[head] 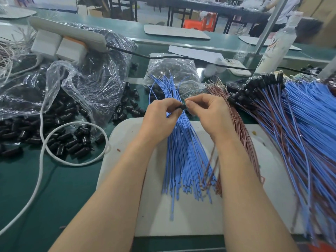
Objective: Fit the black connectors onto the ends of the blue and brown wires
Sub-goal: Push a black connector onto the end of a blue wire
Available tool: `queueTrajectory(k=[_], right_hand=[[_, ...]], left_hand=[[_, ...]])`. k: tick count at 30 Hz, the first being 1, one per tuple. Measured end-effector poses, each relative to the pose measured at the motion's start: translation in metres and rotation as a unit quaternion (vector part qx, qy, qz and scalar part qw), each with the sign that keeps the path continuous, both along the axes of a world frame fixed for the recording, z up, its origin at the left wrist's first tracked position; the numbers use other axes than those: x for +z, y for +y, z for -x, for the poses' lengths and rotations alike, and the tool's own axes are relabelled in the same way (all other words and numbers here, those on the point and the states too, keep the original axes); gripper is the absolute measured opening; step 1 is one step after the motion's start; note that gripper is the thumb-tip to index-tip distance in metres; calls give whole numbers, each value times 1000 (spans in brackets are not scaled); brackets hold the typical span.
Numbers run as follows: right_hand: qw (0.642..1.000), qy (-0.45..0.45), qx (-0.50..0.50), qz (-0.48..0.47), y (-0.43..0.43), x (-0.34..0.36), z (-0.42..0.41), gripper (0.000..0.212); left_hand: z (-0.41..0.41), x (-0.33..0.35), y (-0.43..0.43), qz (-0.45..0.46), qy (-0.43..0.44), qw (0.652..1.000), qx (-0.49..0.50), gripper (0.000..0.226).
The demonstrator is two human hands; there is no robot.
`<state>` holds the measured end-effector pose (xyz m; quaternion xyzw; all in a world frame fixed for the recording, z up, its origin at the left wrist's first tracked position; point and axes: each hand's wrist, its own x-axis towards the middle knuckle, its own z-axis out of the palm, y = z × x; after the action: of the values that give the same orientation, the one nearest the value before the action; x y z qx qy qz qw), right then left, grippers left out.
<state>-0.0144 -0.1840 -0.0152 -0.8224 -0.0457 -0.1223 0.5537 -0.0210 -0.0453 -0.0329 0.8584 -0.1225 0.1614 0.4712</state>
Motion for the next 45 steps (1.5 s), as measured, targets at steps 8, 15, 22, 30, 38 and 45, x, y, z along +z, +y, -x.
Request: queueTrajectory(k=[8,15,22,30,38,45], right_hand=[[986,68,29,-148,4,-3,0,9],[959,102,29,-262,8,-5,-5,15],[990,56,34,-123,9,-8,-3,12],[946,165,55,-272,16,-7,-7,25],[998,-34,-30,42,25,-9,-3,13],[939,77,-131,-309,-18,-9,-16,23]], left_hand=[[0,2,0,19,9,1000,-3,13],[-1,0,-1,37,17,999,11,11],[-2,0,-1,30,53,998,-1,14],[0,6,1,60,70,996,-19,10],[-1,6,-2,35,66,997,33,16],[9,12,-2,42,50,997,-29,11]])
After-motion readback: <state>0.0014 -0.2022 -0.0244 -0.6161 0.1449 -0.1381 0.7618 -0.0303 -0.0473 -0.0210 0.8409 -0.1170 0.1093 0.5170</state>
